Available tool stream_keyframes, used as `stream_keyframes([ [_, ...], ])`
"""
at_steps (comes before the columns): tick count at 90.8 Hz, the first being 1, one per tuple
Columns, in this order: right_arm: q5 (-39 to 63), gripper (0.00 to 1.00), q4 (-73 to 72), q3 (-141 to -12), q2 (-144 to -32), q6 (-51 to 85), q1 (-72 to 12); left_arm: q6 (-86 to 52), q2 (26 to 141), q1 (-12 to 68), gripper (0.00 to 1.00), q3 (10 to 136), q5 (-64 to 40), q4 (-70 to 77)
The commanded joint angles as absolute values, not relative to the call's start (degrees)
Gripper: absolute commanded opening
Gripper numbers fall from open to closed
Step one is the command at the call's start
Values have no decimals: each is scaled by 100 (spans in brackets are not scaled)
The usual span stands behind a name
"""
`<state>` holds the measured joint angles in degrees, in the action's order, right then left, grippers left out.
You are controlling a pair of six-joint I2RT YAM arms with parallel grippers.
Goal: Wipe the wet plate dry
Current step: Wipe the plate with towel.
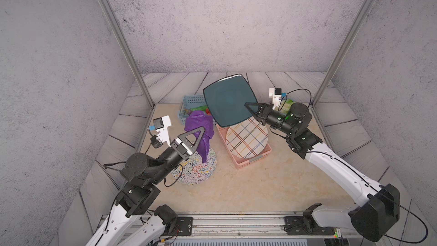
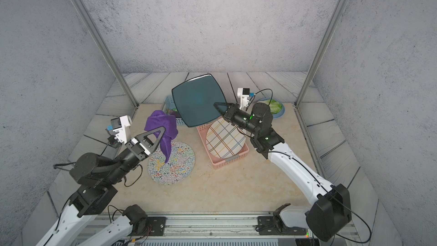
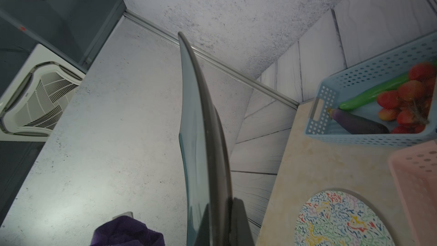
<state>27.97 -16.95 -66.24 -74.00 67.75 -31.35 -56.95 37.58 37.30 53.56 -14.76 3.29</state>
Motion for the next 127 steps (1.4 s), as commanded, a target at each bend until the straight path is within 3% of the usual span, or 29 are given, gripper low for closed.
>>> stream_keyframes([
  [1,2677,0,-1928,-6870,-6947,6145,-3353,-4453,4668,3741,0,5917,-1663,-907],
  [34,2776,0,-1986,-7069,-6917,5894,-3839,-4333,6069,3754,0,6295,-2057,-1072],
  [52,2890,0,-1965,-6773,-6700,5784,-4065,-4318,5491,3298,0,5871,-934,-1611],
  [65,3202,0,-1941,-6376,-6514,5461,-4347,-3729,5493,2323,0,6230,-1561,-1917],
  [77,3477,0,-2265,-6060,-6533,5416,-4576,-2720,5843,2583,0,6847,-2839,-1983],
  [96,2949,0,-2125,-6354,-6524,5521,-4437,-2370,6123,3571,0,6553,-2140,-2449],
  [116,2416,0,-1372,-6460,-6143,5333,-4007,-3242,4856,3288,0,5291,-1312,-2387],
  [127,2853,0,-1647,-6393,-6210,5451,-4124,-3557,4910,2523,0,5502,-2112,-2344],
])
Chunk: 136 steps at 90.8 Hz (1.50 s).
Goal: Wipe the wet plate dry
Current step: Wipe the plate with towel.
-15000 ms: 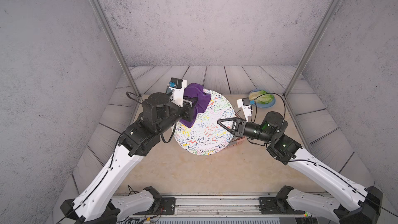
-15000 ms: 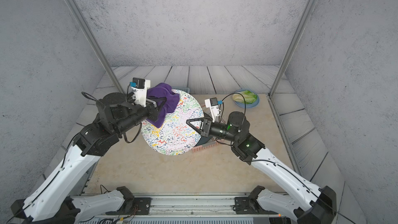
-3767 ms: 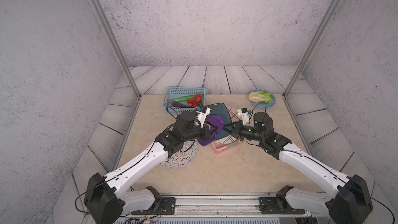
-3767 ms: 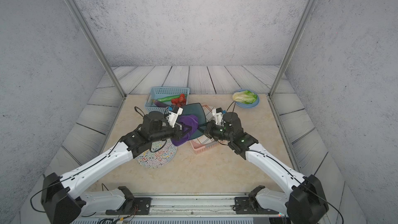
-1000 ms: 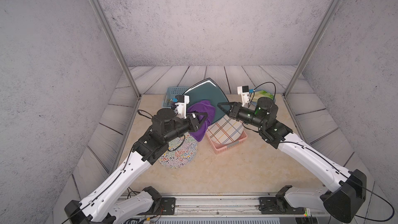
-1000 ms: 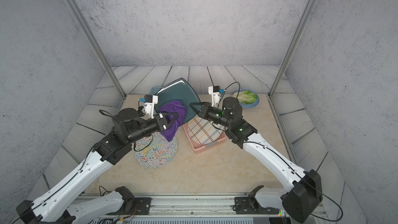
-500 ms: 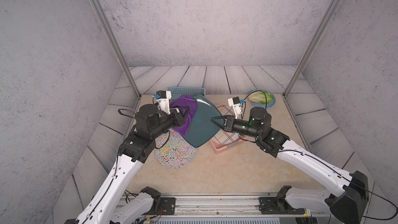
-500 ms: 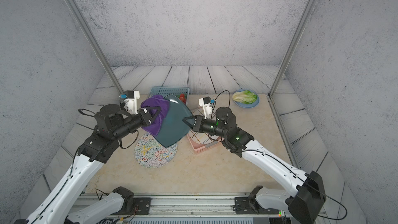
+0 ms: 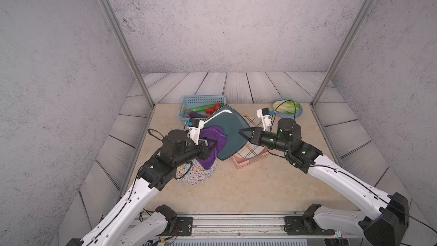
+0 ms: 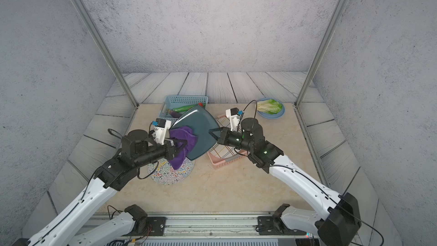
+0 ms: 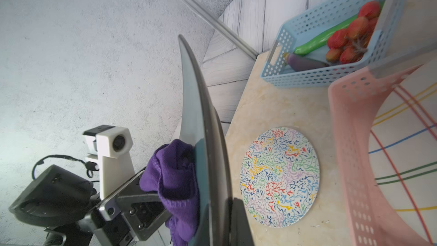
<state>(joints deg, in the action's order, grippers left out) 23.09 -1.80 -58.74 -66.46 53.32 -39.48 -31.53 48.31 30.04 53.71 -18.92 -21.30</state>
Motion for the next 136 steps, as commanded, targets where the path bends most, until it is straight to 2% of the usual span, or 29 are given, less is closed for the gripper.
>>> stream_keyframes([
  [1,2868,0,-1654,-6400,-6234,5446,-4180,-3554,4956,2514,0,5555,-2198,-2310],
  [10,2829,0,-1688,-6485,-6426,5357,-4400,-3568,5486,2775,0,6025,-2922,-1778],
  [22,2505,0,-1858,-6556,-6535,5477,-4340,-3199,6044,3729,0,6511,-2330,-1979],
  [32,2435,0,-1716,-6555,-6427,5749,-3885,-3470,5949,3723,0,6282,-2210,-1836],
  [38,2433,0,-1753,-6384,-6248,6031,-3506,-3837,5654,3421,0,6069,-2332,-1687],
  [43,2411,0,-1838,-6112,-6033,6333,-3117,-4439,5355,2919,0,5823,-2866,-1209],
  [49,2562,0,-2330,-5721,-5837,6824,-2747,-5794,5077,2265,0,5340,-3588,-7],
  [56,2713,0,-3630,-5226,-5774,7573,-2454,-7512,5014,1764,0,4792,-3898,1743],
  [68,3054,0,-5203,-5095,-6163,8406,-2448,-9467,5523,1709,0,4579,-3801,4147],
  [78,3415,0,-5169,-5288,-6494,8457,-2572,-10302,5972,1890,0,4786,-3567,5278],
  [99,3403,0,-4808,-5524,-6871,8003,-3271,-10546,6372,2387,0,5198,-3259,5751],
  [117,2768,0,-5128,-5890,-7145,8126,-3356,-9801,6314,3575,0,4890,-2906,5416],
  [125,2655,0,-4819,-6032,-7136,8179,-3062,-9938,6255,3511,0,4704,-2700,5699],
  [136,2791,0,-4807,-5802,-6956,8221,-2914,-10306,6397,2932,0,5150,-2945,5977],
])
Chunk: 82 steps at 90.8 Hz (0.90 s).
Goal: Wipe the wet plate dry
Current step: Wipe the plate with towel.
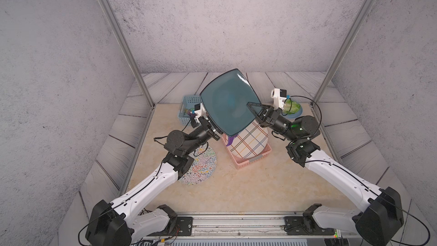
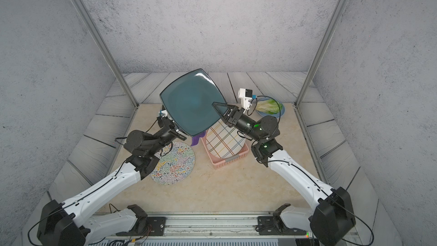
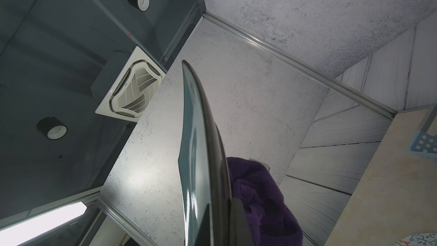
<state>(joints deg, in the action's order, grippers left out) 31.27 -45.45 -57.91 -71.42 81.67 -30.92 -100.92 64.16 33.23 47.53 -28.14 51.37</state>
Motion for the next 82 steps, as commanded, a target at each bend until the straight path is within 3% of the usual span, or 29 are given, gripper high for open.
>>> stream_keyframes([
  [1,2854,0,-4807,-5779,-6936,8215,-2921,-10347,6424,2894,0,5199,-2971,5995],
  [13,2997,0,-4849,-5481,-6790,8131,-3380,-10927,7044,2799,0,5661,-2950,6629],
  [27,2658,0,-4903,-5550,-6901,7942,-3804,-10868,7354,3331,0,5638,-2805,6997],
  [38,2105,0,-5004,-5711,-7031,8065,-3687,-10381,7123,3820,0,5304,-2886,6658],
  [53,1888,0,-4647,-5906,-7048,8224,-3164,-9780,6046,3796,0,4123,-2560,6177],
  [62,1869,0,-4376,-5766,-6920,8271,-2864,-8316,4910,3630,0,3865,-2591,4348],
  [71,1920,0,-3729,-5654,-6755,7852,-2788,-5357,4060,3735,0,4830,-1981,293],
  [82,2321,0,-2793,-6016,-6713,7044,-2908,-4327,4183,3718,0,5180,-1474,-605],
])
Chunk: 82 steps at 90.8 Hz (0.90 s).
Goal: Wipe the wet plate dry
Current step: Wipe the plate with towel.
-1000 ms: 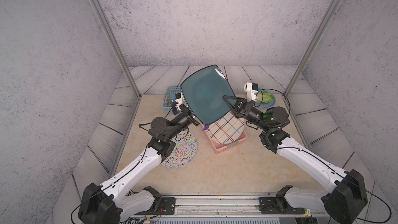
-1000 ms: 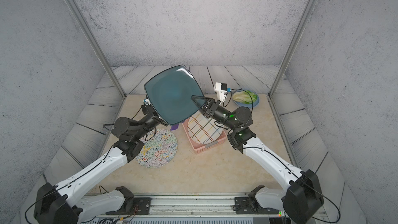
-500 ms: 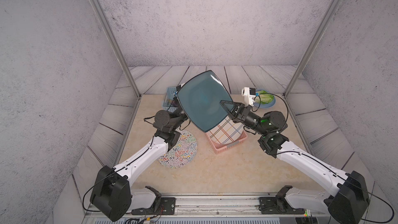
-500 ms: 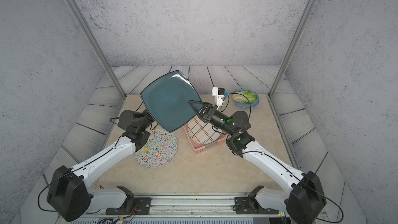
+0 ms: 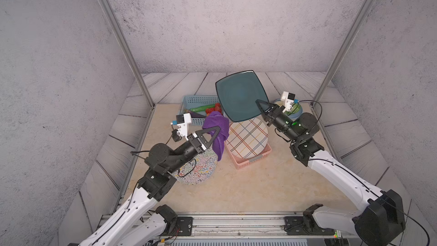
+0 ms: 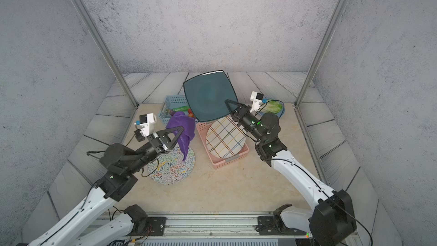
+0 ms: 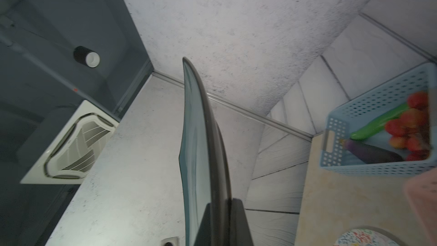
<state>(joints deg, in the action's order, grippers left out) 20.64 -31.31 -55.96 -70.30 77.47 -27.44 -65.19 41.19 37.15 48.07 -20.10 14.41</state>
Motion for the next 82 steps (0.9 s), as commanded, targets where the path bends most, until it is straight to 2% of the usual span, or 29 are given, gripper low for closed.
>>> stream_keyframes([
  [1,2325,0,-2777,-6036,-6714,6989,-2931,-4273,4245,3718,0,5231,-1466,-654],
  [22,2699,0,-3018,-5851,-6482,6582,-3194,-3619,5652,3464,0,6497,-1046,-1667],
  [36,2820,0,-2728,-5403,-5956,6114,-3437,-2681,6442,3203,0,7241,-1388,-2256],
  [44,2769,0,-2725,-5319,-5860,6003,-3606,-2052,7021,3421,0,7624,-2333,-2606],
  [56,2456,0,-3358,-5347,-6032,6352,-3608,-1668,7498,4248,0,7677,-2229,-2854],
  [71,2124,0,-2946,-5556,-6177,6655,-3232,-2117,7041,4364,0,7118,-2017,-2503],
  [82,1963,0,-2400,-5412,-6127,6644,-2984,-2814,6094,3764,0,6945,-1949,-2489],
])
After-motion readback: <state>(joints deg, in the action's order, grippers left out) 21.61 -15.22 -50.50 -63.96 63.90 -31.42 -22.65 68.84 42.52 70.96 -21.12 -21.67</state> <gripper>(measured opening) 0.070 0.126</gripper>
